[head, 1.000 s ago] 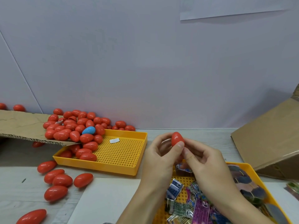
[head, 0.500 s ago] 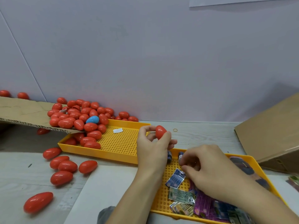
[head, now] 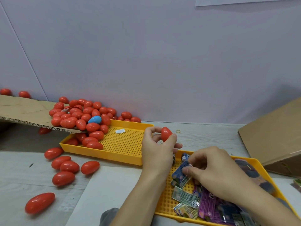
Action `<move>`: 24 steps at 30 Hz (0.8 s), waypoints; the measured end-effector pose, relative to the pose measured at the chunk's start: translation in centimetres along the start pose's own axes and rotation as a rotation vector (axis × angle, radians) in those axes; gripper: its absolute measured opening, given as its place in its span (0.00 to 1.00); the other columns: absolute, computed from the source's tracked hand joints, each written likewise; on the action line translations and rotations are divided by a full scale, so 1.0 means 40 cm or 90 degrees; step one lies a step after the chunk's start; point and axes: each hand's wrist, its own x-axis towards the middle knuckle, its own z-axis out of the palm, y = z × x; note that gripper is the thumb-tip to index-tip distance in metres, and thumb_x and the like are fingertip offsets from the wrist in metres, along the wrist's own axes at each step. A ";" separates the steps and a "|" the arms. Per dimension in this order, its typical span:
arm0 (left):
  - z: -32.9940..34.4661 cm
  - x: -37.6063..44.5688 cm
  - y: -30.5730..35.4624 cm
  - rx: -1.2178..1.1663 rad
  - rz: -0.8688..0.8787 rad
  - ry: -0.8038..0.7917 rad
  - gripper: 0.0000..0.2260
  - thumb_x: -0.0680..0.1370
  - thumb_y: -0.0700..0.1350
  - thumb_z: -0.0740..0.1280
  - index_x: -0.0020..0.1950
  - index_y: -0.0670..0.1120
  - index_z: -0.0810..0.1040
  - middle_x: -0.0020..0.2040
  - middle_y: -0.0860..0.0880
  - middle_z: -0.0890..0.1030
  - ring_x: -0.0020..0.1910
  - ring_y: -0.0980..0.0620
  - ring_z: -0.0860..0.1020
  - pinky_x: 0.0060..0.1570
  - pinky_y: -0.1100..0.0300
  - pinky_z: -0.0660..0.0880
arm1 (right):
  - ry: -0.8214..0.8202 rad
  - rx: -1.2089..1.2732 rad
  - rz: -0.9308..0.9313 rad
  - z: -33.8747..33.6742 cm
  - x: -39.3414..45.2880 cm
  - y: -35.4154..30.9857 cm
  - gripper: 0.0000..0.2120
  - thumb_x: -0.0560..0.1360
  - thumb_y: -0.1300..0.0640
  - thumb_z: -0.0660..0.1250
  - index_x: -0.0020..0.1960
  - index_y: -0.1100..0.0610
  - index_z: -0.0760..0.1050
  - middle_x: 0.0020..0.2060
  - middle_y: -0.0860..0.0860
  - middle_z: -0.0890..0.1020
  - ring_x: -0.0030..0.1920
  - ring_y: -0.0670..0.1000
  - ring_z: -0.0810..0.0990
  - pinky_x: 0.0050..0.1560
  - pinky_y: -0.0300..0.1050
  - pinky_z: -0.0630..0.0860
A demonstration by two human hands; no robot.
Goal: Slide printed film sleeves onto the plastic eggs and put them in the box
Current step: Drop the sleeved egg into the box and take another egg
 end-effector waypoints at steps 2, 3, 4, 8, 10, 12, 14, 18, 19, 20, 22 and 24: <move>0.001 -0.001 0.000 0.003 -0.003 -0.002 0.10 0.76 0.37 0.71 0.53 0.46 0.72 0.47 0.42 0.82 0.36 0.48 0.85 0.38 0.58 0.80 | -0.020 -0.021 -0.013 -0.002 0.001 0.005 0.11 0.75 0.46 0.71 0.38 0.50 0.83 0.31 0.49 0.82 0.33 0.45 0.79 0.33 0.36 0.72; 0.001 -0.001 0.000 0.006 -0.004 -0.003 0.10 0.77 0.37 0.71 0.53 0.46 0.72 0.47 0.42 0.82 0.36 0.49 0.85 0.38 0.58 0.80 | -0.028 -0.032 -0.022 0.000 0.001 0.005 0.11 0.76 0.46 0.70 0.38 0.50 0.84 0.31 0.49 0.82 0.34 0.46 0.78 0.32 0.36 0.70; 0.001 -0.002 0.000 0.009 -0.005 -0.004 0.10 0.77 0.37 0.71 0.53 0.46 0.72 0.47 0.43 0.83 0.37 0.49 0.85 0.38 0.57 0.80 | -0.028 -0.036 -0.028 0.002 0.001 0.005 0.11 0.77 0.46 0.69 0.40 0.50 0.85 0.31 0.49 0.82 0.33 0.45 0.78 0.30 0.34 0.69; 0.000 -0.003 0.001 0.012 -0.002 -0.008 0.10 0.76 0.37 0.71 0.53 0.46 0.73 0.47 0.42 0.82 0.37 0.48 0.85 0.40 0.55 0.81 | 0.027 0.002 -0.028 0.009 0.003 0.009 0.03 0.74 0.49 0.73 0.47 0.42 0.83 0.31 0.40 0.79 0.35 0.35 0.77 0.32 0.27 0.70; 0.000 -0.004 0.002 0.013 -0.003 -0.010 0.10 0.76 0.37 0.71 0.54 0.46 0.73 0.47 0.42 0.82 0.37 0.48 0.85 0.41 0.54 0.82 | 0.041 0.039 -0.034 0.008 0.004 0.013 0.07 0.71 0.52 0.77 0.42 0.43 0.79 0.32 0.42 0.81 0.33 0.38 0.78 0.33 0.31 0.72; 0.000 -0.004 0.002 0.010 -0.003 -0.011 0.11 0.76 0.37 0.71 0.54 0.46 0.73 0.47 0.42 0.82 0.36 0.48 0.85 0.42 0.53 0.82 | 0.048 0.059 -0.031 0.007 0.004 0.014 0.08 0.70 0.53 0.78 0.39 0.46 0.79 0.33 0.39 0.82 0.32 0.40 0.79 0.33 0.34 0.75; 0.001 -0.004 0.002 0.009 -0.002 -0.013 0.11 0.76 0.37 0.71 0.54 0.46 0.73 0.47 0.42 0.82 0.36 0.48 0.85 0.42 0.52 0.82 | 0.045 0.054 -0.033 0.008 0.005 0.016 0.07 0.71 0.51 0.76 0.37 0.47 0.80 0.33 0.39 0.82 0.34 0.40 0.80 0.35 0.35 0.77; 0.001 -0.005 0.001 0.014 0.003 -0.013 0.11 0.76 0.37 0.71 0.54 0.46 0.73 0.48 0.42 0.82 0.36 0.49 0.85 0.42 0.52 0.82 | 0.039 0.022 -0.061 0.014 0.005 0.013 0.07 0.74 0.46 0.72 0.38 0.45 0.85 0.32 0.35 0.81 0.37 0.38 0.78 0.34 0.31 0.70; 0.001 -0.004 0.001 0.016 0.004 -0.012 0.11 0.76 0.37 0.71 0.54 0.46 0.73 0.48 0.42 0.82 0.36 0.49 0.85 0.41 0.54 0.82 | 0.042 0.028 -0.067 0.014 0.006 0.013 0.08 0.74 0.46 0.72 0.38 0.45 0.85 0.31 0.37 0.81 0.36 0.40 0.78 0.33 0.31 0.69; 0.001 -0.004 0.000 0.016 0.005 -0.012 0.11 0.76 0.37 0.71 0.54 0.46 0.73 0.48 0.42 0.82 0.36 0.49 0.84 0.40 0.55 0.82 | 0.047 0.034 -0.075 0.015 0.007 0.014 0.09 0.75 0.47 0.71 0.37 0.45 0.85 0.31 0.40 0.81 0.36 0.41 0.77 0.34 0.31 0.68; 0.001 -0.003 -0.001 0.015 0.007 -0.014 0.11 0.76 0.37 0.71 0.54 0.46 0.73 0.47 0.42 0.82 0.35 0.50 0.84 0.39 0.57 0.81 | 0.063 0.041 -0.087 0.014 0.009 0.017 0.10 0.75 0.47 0.71 0.36 0.46 0.84 0.32 0.44 0.79 0.38 0.42 0.76 0.36 0.32 0.66; 0.001 -0.002 -0.001 0.013 0.007 -0.015 0.11 0.76 0.37 0.71 0.54 0.46 0.73 0.47 0.42 0.82 0.35 0.50 0.84 0.39 0.56 0.81 | 0.071 0.048 -0.094 0.009 0.011 0.019 0.12 0.75 0.48 0.70 0.35 0.48 0.84 0.32 0.44 0.79 0.38 0.42 0.75 0.39 0.33 0.68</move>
